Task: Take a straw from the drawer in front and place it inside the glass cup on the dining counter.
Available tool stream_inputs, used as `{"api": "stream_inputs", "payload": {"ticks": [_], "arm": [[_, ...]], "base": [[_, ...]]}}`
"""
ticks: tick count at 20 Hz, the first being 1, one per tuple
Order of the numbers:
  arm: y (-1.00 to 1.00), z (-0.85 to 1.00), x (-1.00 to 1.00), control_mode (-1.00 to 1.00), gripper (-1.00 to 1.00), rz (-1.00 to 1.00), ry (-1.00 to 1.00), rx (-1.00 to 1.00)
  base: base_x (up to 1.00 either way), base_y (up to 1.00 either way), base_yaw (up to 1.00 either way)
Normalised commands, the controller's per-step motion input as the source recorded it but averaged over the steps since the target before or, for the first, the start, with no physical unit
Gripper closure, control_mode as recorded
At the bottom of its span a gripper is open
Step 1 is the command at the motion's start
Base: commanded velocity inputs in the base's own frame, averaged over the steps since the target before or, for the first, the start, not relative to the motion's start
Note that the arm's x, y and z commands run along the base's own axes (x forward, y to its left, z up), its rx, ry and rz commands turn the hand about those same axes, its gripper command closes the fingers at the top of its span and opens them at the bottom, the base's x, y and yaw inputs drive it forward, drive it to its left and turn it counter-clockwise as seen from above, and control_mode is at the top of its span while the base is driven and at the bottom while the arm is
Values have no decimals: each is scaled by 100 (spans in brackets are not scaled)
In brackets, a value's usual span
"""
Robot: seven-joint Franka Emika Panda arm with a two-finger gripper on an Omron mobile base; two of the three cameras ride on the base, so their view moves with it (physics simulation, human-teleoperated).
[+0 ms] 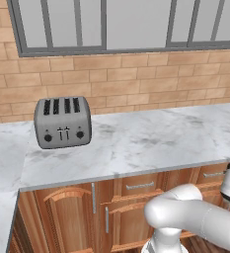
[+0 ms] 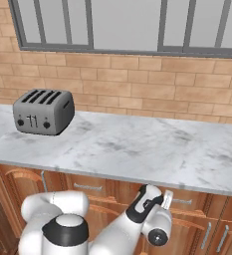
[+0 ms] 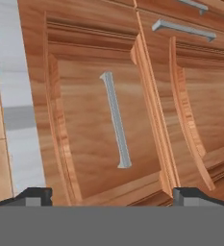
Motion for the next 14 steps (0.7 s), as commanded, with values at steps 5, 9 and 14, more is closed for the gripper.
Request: {"api": "stream_inputs", "payload": {"ticks": [5,9,14], "arm": [[-9,-20,19,-100,-100,0,0,0],[-13,-17,19,-100,-100,0,0,0],[-18,-14,19,-100,-100,0,0,0]], "base": [[0,0,0],[0,0,0],[0,0,0]]}}
